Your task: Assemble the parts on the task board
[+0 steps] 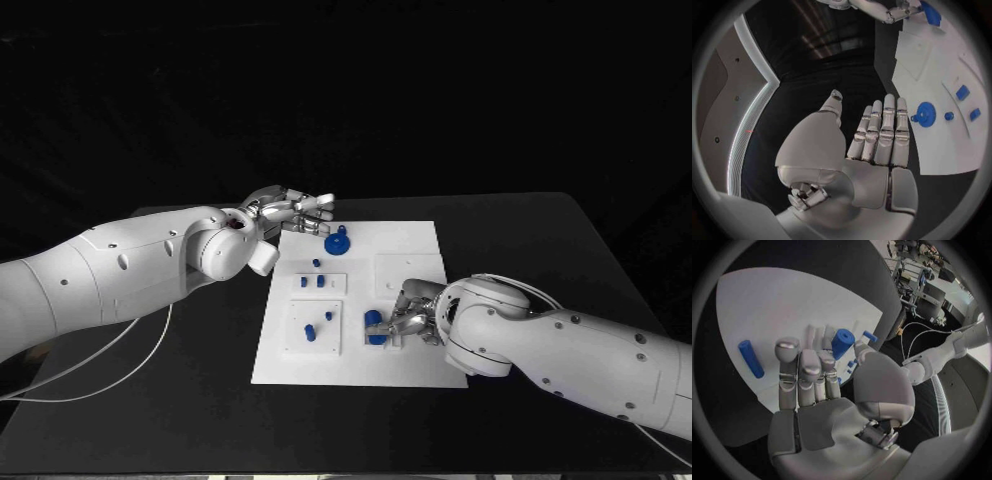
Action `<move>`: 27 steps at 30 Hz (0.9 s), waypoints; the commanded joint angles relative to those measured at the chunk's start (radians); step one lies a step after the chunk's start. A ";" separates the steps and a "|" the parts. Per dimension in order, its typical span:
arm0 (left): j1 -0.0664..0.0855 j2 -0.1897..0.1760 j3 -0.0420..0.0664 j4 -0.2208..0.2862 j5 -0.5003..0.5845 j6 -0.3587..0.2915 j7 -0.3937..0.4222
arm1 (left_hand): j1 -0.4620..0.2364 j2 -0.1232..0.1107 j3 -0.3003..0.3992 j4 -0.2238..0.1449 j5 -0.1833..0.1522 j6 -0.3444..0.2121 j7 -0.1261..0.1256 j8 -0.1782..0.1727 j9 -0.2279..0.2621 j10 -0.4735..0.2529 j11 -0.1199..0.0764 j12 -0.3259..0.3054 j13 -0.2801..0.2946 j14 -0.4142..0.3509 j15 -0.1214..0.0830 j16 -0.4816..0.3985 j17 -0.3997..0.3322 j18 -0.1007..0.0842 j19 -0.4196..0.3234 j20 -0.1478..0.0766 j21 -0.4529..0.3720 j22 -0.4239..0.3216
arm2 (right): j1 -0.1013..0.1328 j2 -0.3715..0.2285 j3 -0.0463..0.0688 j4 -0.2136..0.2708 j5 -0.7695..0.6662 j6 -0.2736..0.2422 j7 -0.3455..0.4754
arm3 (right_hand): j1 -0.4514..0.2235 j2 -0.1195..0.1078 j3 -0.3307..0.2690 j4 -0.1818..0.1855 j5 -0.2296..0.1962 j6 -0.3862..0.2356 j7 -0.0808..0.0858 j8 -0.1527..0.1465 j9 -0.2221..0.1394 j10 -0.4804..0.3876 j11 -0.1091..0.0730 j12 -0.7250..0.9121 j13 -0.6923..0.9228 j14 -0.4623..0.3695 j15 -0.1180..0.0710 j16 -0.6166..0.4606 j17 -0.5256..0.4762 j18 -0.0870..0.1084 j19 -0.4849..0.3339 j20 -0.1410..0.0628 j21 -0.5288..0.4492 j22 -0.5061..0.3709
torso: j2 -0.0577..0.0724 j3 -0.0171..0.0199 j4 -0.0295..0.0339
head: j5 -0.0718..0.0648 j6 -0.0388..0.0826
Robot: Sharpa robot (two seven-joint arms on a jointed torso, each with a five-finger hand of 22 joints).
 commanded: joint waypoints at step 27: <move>0.001 0.001 0.000 -0.007 -0.020 0.011 -0.023 | 0.007 0.005 -0.002 -0.013 -0.001 -0.008 0.001 -0.002 0.000 -0.008 0.000 -0.003 0.001 -0.008 -0.001 -0.005 0.001 -0.004 -0.006 0.004 -0.006 0.000 | -0.001 -0.032 0.010 0.061 0.062 0.001 0.050 | 0.025 0.001 0.047 -0.030 -0.001 -0.003 -0.002 0.005 0.001 -0.006 0.000 -0.004 -0.004 0.004 -0.005 -0.010 0.004 0.000 0.055 -0.007 0.000 0.012 | -0.001 -0.0016 -0.0006 | -0.002 0.002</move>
